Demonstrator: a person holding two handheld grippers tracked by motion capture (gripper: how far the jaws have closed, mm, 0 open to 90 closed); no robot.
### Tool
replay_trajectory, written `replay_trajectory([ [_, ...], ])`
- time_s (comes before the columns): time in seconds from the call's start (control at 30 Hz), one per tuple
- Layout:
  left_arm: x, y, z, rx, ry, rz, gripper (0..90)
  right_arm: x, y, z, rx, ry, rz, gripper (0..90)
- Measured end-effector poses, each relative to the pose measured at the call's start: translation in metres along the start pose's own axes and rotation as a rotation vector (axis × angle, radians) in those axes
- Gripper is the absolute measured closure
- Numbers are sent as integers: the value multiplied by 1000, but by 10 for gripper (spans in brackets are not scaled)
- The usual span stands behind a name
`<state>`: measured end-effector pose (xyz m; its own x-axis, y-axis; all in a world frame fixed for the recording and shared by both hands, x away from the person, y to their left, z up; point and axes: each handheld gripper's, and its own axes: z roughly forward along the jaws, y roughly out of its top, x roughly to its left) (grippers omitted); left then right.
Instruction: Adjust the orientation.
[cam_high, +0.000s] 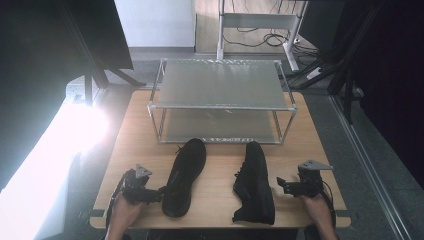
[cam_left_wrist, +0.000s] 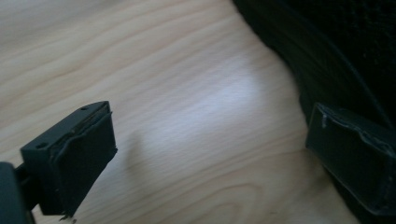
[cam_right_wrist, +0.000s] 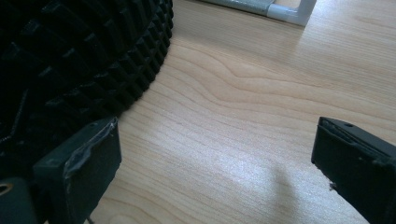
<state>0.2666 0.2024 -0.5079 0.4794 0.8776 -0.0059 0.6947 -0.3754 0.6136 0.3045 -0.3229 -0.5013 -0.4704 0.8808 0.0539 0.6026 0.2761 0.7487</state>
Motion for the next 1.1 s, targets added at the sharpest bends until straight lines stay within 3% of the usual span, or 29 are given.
replay_trajectory([
  [0.2, -16, 3, 1, -4, -1, 34, 4, -1, 0, 0, -3, 3, 0, 18],
  [0.43, -34, 7, 7, -9, -38, 71, 1, -1, 0, 0, -2, 4, 1, 20],
  [0.47, -41, 9, 11, 2, -33, 94, 0, -1, 0, 0, -1, 5, 2, 21],
  [0.67, -50, 12, 15, 7, -22, 139, 0, -1, 0, 1, -1, 6, 2, 22],
  [0.9, -34, 11, 5, -72, -31, 60, 0, -2, 0, 0, -5, 11, 9, 22],
  [1.03, -20, 7, -1, -131, -33, -8, 0, -2, 1, -2, -17, 13, -8, 41],
  [1.1, -13, 6, -3, -156, -56, -54, 6, -2, 2, -4, -28, 19, -6, 40],
])
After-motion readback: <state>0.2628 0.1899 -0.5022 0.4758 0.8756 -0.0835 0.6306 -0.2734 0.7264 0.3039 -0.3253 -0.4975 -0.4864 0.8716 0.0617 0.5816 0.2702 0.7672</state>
